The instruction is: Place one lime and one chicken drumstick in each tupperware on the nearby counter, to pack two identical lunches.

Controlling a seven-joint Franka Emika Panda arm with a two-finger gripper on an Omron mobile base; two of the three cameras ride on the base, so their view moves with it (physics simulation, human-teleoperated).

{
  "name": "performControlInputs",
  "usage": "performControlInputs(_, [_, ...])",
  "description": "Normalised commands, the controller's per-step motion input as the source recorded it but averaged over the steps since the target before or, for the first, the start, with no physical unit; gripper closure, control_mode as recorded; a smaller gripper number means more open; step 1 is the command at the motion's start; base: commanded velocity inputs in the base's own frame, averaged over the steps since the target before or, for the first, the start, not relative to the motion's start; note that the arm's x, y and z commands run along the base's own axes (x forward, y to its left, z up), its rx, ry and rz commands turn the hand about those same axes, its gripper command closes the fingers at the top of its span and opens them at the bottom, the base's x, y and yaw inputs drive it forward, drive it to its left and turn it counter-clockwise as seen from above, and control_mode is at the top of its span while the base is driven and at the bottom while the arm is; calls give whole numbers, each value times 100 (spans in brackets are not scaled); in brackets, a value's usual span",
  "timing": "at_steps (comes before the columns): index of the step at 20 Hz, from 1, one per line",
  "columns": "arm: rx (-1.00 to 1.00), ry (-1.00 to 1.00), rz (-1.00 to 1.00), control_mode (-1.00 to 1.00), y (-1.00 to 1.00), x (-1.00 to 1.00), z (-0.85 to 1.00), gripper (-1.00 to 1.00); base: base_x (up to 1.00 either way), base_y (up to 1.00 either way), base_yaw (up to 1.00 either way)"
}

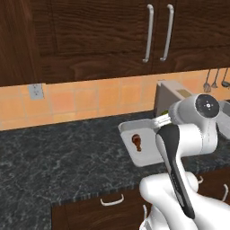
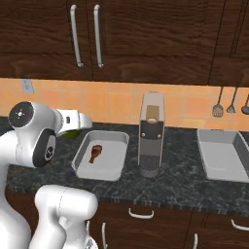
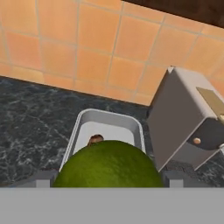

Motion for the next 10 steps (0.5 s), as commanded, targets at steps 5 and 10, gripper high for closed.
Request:
performControlInputs(5, [0, 14, -3, -100, -17, 0, -49, 100, 3, -5, -1])
performControlInputs(10, [2, 21, 0, -100, -33, 38, -86, 100, 0, 0, 0])
